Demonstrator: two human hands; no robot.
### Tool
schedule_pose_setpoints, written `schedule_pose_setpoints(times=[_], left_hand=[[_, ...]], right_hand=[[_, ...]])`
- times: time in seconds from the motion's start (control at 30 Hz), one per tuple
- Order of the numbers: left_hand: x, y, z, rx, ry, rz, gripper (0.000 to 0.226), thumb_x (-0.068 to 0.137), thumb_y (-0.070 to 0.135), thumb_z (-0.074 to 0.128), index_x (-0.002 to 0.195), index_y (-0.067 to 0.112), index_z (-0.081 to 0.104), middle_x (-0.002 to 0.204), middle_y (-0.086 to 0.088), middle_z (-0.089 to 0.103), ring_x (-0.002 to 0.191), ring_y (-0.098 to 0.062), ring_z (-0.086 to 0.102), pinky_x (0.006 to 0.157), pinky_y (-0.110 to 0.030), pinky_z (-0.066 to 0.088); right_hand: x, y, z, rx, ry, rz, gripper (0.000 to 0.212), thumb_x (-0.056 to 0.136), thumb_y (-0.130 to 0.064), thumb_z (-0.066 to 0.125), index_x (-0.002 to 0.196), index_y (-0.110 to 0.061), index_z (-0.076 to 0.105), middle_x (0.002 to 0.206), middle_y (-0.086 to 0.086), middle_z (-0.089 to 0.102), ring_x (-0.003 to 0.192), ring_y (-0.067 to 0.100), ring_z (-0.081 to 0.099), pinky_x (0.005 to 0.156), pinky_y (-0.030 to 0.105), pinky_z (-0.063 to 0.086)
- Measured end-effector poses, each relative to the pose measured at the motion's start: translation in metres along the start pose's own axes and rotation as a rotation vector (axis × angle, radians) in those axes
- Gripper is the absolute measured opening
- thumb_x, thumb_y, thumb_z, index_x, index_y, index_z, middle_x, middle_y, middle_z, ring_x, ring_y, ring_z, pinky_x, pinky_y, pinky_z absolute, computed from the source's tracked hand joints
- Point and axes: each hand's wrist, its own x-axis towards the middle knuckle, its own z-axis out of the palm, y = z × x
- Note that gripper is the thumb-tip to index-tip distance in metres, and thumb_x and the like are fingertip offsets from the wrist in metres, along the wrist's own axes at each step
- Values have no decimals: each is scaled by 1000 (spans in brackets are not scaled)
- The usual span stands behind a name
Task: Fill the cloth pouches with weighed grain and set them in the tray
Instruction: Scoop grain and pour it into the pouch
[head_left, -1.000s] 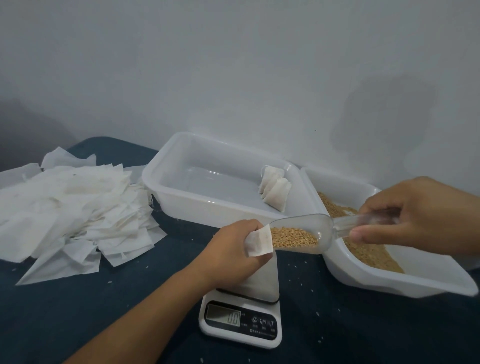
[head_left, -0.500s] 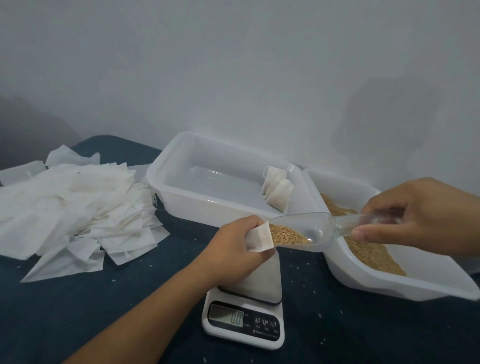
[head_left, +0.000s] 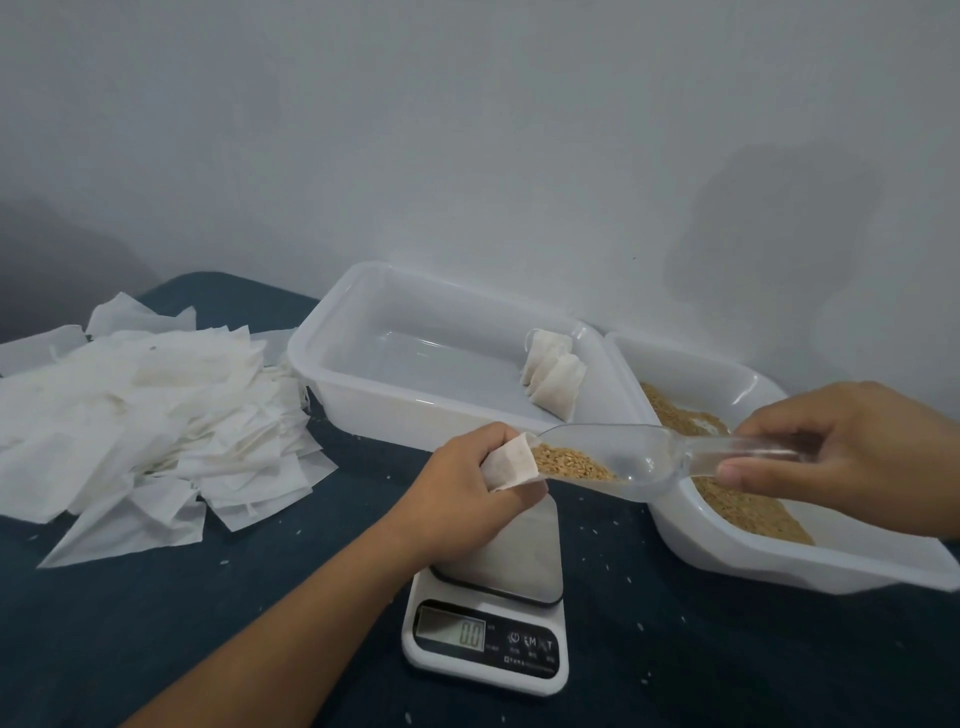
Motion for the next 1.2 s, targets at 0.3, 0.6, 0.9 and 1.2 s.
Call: schedule_pose_setpoints(times=[0.3,0.6,0.9,1.2], left_hand=[[-1,3,-1,-62,10,-18,17,88,38,78,101,36,68,94,12,71,84,-5,66,67,-14,51],[-2,10,0,-231,10,-81,10,90,28,77,98,30,71,79,15,70,69,3,62,62,-14,47],[-2,18,-1,-610,18,-301,33,75,38,73,105,24,74,88,7,67,84,-10,62,67,-25,49],[-3,22,-11,-1250,-159,-441,28,70,25,83,96,13,82,93,-8,67,78,-19,66,52,-25,51]], right_hand=[[-12,9,29,188,20,41,73,53,-103,51,93,-48,77,69,-10,69,62,10,63,63,35,52],[-19,18,55,349,93,17,65,64,-92,56,91,-37,79,70,6,64,64,22,59,63,34,45],[-26,25,76,654,307,143,61,68,-89,59,91,-37,79,62,-6,61,51,5,53,60,32,49],[-11,47,82,798,392,230,62,71,-73,66,89,-15,71,57,-3,47,45,8,37,44,27,36]])
